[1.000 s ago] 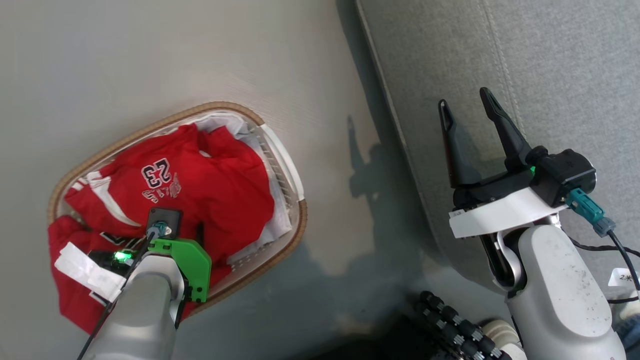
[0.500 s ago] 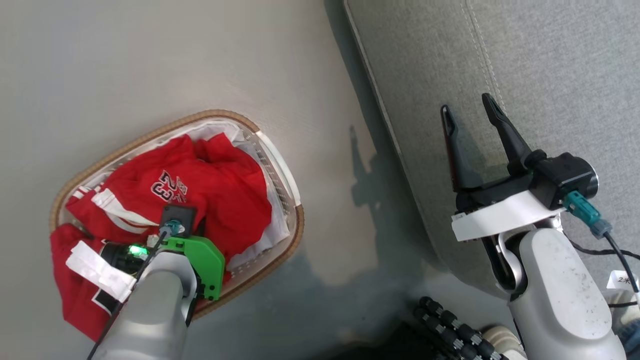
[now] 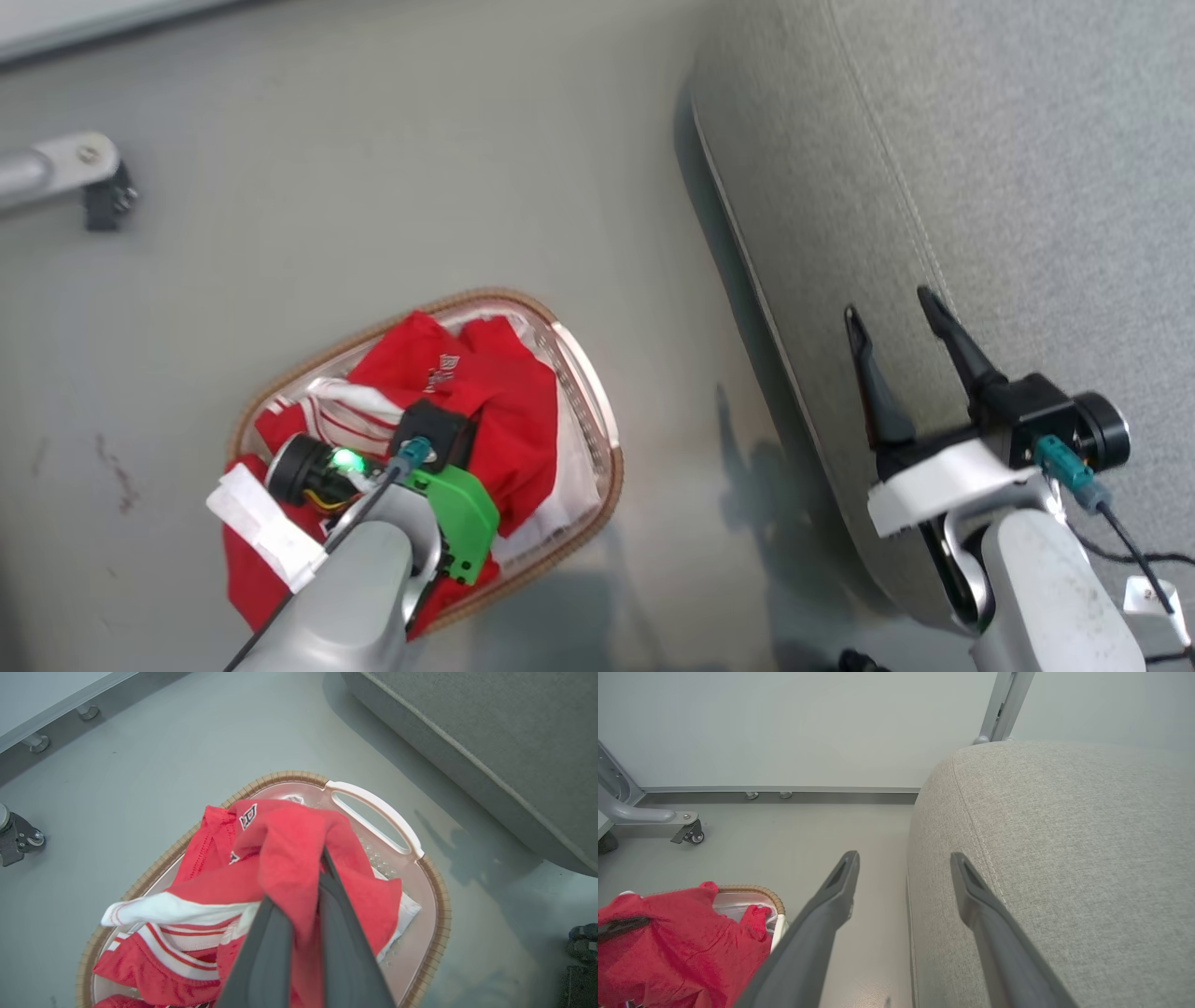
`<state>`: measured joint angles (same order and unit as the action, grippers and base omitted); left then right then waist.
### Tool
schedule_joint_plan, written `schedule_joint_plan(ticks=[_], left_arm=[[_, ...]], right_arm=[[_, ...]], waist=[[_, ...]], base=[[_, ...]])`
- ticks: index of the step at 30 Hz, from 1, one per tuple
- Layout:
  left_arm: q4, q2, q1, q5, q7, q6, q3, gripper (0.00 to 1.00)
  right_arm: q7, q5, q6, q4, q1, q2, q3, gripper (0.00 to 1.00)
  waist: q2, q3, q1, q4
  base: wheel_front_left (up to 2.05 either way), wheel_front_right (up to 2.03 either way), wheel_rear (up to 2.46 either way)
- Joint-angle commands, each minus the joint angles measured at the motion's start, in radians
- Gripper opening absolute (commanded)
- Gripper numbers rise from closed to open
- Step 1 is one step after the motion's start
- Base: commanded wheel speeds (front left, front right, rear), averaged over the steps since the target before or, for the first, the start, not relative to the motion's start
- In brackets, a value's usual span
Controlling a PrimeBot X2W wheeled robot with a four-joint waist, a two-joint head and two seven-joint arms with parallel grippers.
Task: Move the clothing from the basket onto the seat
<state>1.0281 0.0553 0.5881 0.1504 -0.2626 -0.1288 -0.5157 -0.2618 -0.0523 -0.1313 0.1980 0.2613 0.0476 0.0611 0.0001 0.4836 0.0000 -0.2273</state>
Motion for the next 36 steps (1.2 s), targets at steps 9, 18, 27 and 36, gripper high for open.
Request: schedule_joint_plan(ticks=[9, 18, 27, 36], left_arm=[[-0.183, 0.091, 0.044, 0.082, -0.002, -0.002, -0.225, 0.00], [-0.356, 0.221, 0.270, 0.182, 0.012, -0.001, -0.402, 0.00], [-0.425, 0.290, 0.478, 0.204, 0.006, -0.001, -0.481, 0.00], [-0.394, 0.271, 0.579, 0.234, -0.001, -0.001, -0.533, 0.00]], right_arm=[[-0.005, 0.047, 0.001, 0.035, -0.125, 0.005, -0.019, 1.00], [-0.005, 0.059, 0.001, 0.044, -0.159, 0.005, 0.005, 1.00], [-0.005, 0.070, 0.001, 0.051, -0.105, 0.005, 0.051, 1.00], [-0.005, 0.041, 0.001, 0.059, -0.042, 0.005, 0.120, 1.00]], waist=[[-0.0001, -0.367, 0.0000, 0.155], [-0.0001, -0.484, 0.0000, 0.184], [-0.0001, -0.500, 0.0000, 0.182], [-0.0001, -0.513, 0.0000, 0.192]], base=[[0.00, 0.00, 0.00], [0.00, 0.00, 0.00], [0.00, 0.00, 0.00], [0.00, 0.00, 0.00]])
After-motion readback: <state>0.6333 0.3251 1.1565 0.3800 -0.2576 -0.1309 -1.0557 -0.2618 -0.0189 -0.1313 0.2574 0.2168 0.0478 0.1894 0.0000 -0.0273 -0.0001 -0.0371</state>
